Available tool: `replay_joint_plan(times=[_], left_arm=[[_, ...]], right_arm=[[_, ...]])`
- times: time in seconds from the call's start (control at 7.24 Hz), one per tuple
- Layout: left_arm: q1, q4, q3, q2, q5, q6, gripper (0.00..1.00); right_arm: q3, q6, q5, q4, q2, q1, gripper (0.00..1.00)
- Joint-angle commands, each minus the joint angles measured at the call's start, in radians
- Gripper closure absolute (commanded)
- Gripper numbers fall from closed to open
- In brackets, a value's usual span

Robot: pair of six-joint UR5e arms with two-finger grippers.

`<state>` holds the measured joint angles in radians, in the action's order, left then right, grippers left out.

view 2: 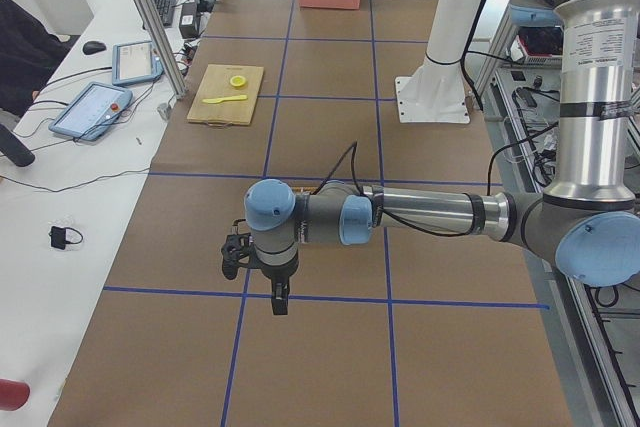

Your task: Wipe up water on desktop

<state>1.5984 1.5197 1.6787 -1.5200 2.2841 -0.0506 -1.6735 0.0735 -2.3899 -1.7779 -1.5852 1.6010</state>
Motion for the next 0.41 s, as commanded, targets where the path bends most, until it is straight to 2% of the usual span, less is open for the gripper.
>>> replay_joint_plan(times=[0.0, 0.28], left_arm=[[0.000, -0.001, -0.001, 0.000, 0.000, 0.000, 0.02], [0.000, 0.000, -0.007, 0.000, 0.000, 0.000, 0.02]], right_arm=[[-0.002, -0.001, 0.000, 0.000, -0.001, 0.000, 0.00], [-0.002, -0.001, 0.000, 0.000, 0.001, 0.000, 0.00]])
